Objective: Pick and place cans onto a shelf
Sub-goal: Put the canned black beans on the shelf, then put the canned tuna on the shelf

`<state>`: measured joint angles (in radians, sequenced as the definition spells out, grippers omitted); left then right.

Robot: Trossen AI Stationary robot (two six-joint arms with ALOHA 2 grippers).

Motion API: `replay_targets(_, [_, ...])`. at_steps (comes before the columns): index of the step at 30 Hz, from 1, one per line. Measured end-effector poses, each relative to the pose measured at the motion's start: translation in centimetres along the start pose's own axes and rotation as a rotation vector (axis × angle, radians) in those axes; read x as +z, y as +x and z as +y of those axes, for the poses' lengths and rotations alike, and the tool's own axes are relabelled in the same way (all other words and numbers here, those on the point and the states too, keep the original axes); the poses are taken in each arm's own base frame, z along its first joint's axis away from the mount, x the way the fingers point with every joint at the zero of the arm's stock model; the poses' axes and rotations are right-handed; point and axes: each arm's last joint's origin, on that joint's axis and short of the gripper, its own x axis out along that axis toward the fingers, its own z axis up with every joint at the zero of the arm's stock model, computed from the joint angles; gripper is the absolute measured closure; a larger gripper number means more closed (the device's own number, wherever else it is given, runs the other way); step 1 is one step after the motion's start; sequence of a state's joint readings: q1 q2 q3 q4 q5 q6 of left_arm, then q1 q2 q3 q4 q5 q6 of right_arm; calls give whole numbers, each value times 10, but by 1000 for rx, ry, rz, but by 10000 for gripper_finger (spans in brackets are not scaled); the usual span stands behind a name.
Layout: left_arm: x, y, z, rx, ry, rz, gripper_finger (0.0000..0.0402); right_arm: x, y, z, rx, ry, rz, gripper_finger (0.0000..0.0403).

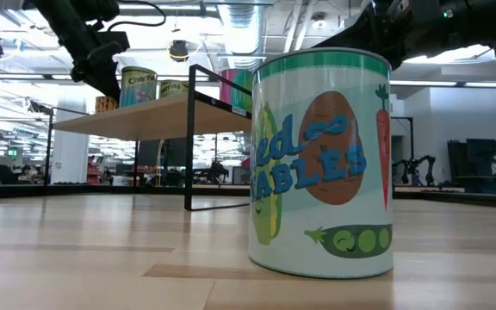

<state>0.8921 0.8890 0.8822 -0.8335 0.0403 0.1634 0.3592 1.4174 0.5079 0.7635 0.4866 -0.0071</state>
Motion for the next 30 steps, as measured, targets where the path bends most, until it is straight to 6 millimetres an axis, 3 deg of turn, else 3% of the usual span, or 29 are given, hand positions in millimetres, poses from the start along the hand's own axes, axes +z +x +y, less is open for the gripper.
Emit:
replay_targets(7, [3, -4, 0, 2, 8, -14, 341, 0, 0, 0, 0, 0, 0, 390])
replay_targets(16, [17, -32, 2, 20, 38, -108, 341, 0, 0, 0, 0, 0, 0, 390])
replay_targets(21, [13, -47, 2, 76, 45, -137, 347, 0, 0, 0, 0, 0, 0, 390])
replay_targets(26, [5, -36, 2, 87, 67, -15, 390, 0, 0, 0, 0, 3, 0, 391])
replay_targets(30, [11, -19, 4, 106, 64, 14, 397, 0, 0, 0, 0, 7, 0, 391])
